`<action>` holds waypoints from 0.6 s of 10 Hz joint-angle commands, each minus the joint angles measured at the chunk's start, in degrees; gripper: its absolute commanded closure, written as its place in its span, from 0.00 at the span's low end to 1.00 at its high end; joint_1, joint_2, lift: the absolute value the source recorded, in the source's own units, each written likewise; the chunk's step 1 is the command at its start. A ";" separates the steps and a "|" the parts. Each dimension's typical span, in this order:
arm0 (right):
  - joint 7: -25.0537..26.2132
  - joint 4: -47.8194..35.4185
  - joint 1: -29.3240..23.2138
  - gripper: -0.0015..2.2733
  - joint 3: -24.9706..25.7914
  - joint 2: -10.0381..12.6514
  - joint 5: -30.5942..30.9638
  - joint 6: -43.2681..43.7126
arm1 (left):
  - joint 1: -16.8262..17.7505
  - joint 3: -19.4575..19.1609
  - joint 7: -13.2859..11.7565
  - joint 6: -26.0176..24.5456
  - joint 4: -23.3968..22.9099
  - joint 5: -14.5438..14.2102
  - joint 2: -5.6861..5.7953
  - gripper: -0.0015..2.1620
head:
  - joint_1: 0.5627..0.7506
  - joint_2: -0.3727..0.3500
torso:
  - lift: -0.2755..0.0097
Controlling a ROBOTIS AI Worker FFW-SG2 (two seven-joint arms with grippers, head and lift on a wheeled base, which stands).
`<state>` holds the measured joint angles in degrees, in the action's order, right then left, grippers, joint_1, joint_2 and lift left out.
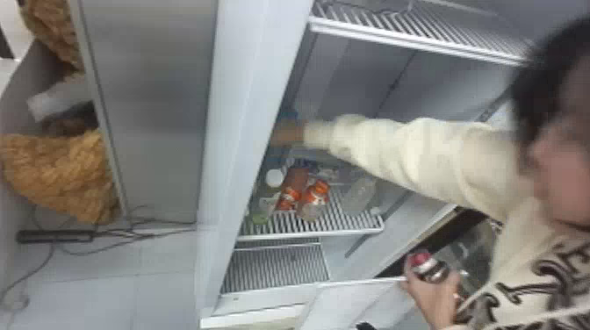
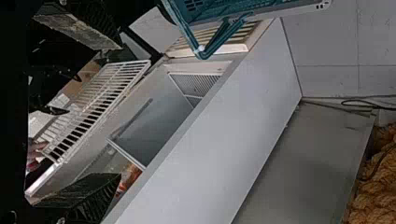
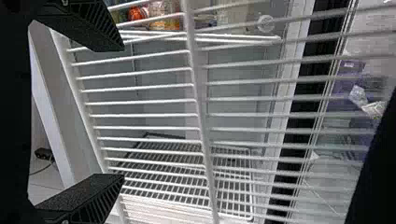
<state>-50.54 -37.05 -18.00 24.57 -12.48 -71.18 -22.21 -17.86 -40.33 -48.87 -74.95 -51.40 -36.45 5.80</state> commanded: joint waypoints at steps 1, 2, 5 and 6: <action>0.00 0.00 0.00 0.00 0.00 0.00 0.00 0.00 | 0.00 0.00 0.00 0.00 0.00 0.00 0.00 0.00 | 0.70 0.03 | 0.97; 0.00 0.00 0.00 0.00 0.00 0.00 0.00 0.00 | 0.00 0.00 0.00 0.00 0.00 0.00 0.00 0.00 | 0.70 0.03 | 0.97; 0.00 0.00 0.00 0.00 0.00 0.00 0.00 0.00 | 0.00 0.00 0.00 0.00 0.00 0.00 0.00 0.00 | 0.70 0.03 | 0.97; 0.00 0.00 0.00 0.00 0.00 0.00 0.00 0.00 | 0.00 0.00 0.00 0.00 0.00 0.00 0.00 0.00 | 0.70 0.03 | 0.97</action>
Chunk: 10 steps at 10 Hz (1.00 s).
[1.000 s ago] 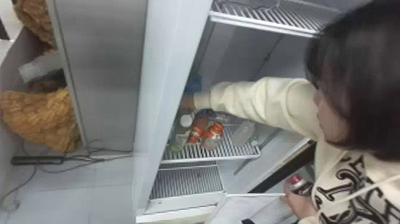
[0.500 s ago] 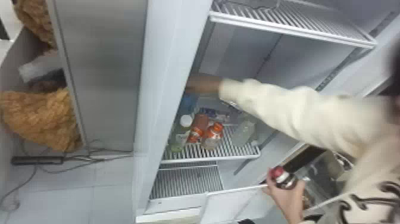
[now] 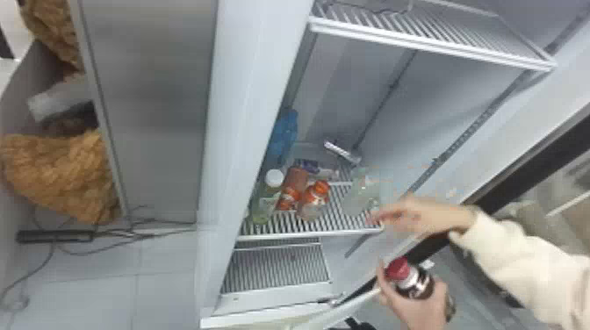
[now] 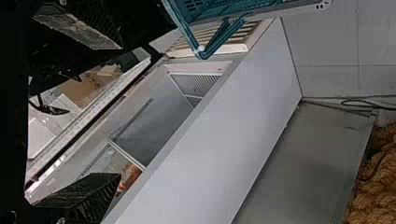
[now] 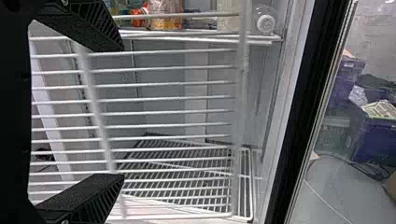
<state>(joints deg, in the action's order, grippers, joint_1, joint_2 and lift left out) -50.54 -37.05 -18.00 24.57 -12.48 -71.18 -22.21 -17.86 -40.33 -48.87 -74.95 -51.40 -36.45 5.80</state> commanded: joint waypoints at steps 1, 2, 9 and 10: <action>0.00 0.00 0.00 0.00 0.00 0.00 0.00 0.00 | 0.00 0.00 0.00 0.00 0.00 0.00 0.00 0.00 | 0.70 0.03 | 0.97; 0.00 0.00 0.00 0.00 0.00 0.00 0.00 0.00 | 0.00 0.00 0.00 0.00 0.00 0.00 0.00 0.00 | 0.70 0.03 | 0.97; 0.00 0.00 0.00 0.00 0.00 0.00 0.00 0.00 | 0.00 0.00 0.00 0.00 0.00 0.00 0.00 0.00 | 0.70 0.03 | 0.97; 0.00 0.00 0.00 0.00 0.00 0.00 0.00 0.00 | 0.00 0.00 0.00 0.00 0.00 0.00 0.00 0.00 | 0.70 0.03 | 0.97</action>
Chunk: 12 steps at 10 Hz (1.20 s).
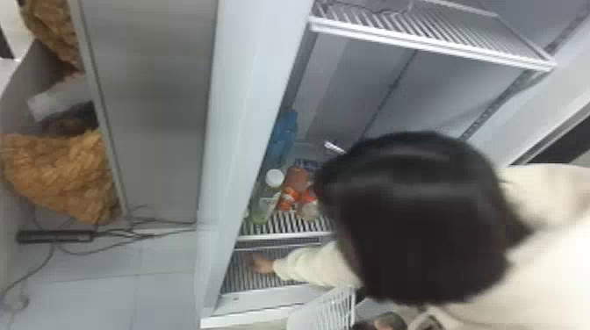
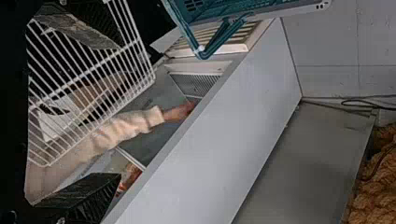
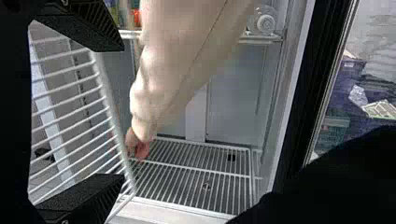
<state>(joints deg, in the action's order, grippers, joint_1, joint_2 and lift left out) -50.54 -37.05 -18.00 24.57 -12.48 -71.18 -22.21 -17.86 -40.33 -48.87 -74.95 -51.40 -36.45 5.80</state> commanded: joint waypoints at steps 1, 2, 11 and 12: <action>0.00 0.00 0.00 0.00 0.00 0.00 0.00 0.00 | 0.00 0.00 0.00 0.00 0.00 0.00 0.00 0.00 | 0.70 0.03 | 0.97; 0.00 0.00 0.00 0.00 0.00 0.00 0.00 0.00 | 0.00 0.00 0.00 0.00 0.00 0.00 0.00 0.00 | 0.70 0.03 | 0.97; 0.00 0.00 0.00 0.00 0.00 0.00 0.00 0.00 | 0.00 0.00 0.00 0.00 0.00 0.00 0.00 0.00 | 0.70 0.03 | 0.97; 0.00 0.00 0.00 0.00 0.00 0.00 0.00 0.00 | 0.00 0.00 0.00 0.00 0.00 0.00 0.00 0.00 | 0.70 0.03 | 0.97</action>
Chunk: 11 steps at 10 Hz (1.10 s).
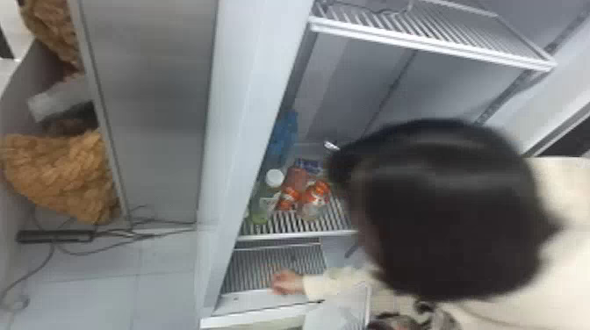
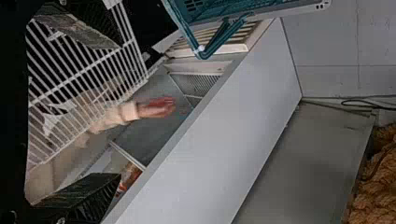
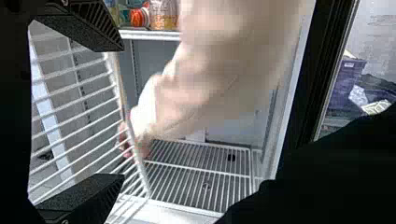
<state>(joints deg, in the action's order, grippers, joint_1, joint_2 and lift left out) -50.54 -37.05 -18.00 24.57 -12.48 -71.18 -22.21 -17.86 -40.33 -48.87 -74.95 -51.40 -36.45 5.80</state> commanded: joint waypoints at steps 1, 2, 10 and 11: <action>0.00 0.00 0.00 0.00 0.00 0.00 0.00 0.00 | 0.00 0.00 0.00 0.00 0.00 0.00 0.00 0.00 | 0.70 0.03 | 0.97; 0.00 0.00 0.00 0.00 0.00 0.00 0.00 0.00 | 0.00 0.00 0.00 0.00 0.00 0.00 0.00 0.00 | 0.70 0.03 | 0.97; 0.00 0.00 0.00 0.00 0.00 0.00 0.00 0.00 | 0.00 0.00 0.00 0.00 0.00 0.00 0.00 0.00 | 0.70 0.03 | 0.97; 0.00 0.00 0.00 0.00 0.00 0.00 0.00 0.00 | 0.00 0.00 0.00 0.00 0.00 0.00 0.00 0.00 | 0.70 0.03 | 0.97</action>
<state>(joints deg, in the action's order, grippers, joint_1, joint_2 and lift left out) -50.54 -37.05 -18.00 24.57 -12.48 -71.18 -22.21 -17.86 -40.33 -48.87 -74.95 -51.40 -36.45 5.80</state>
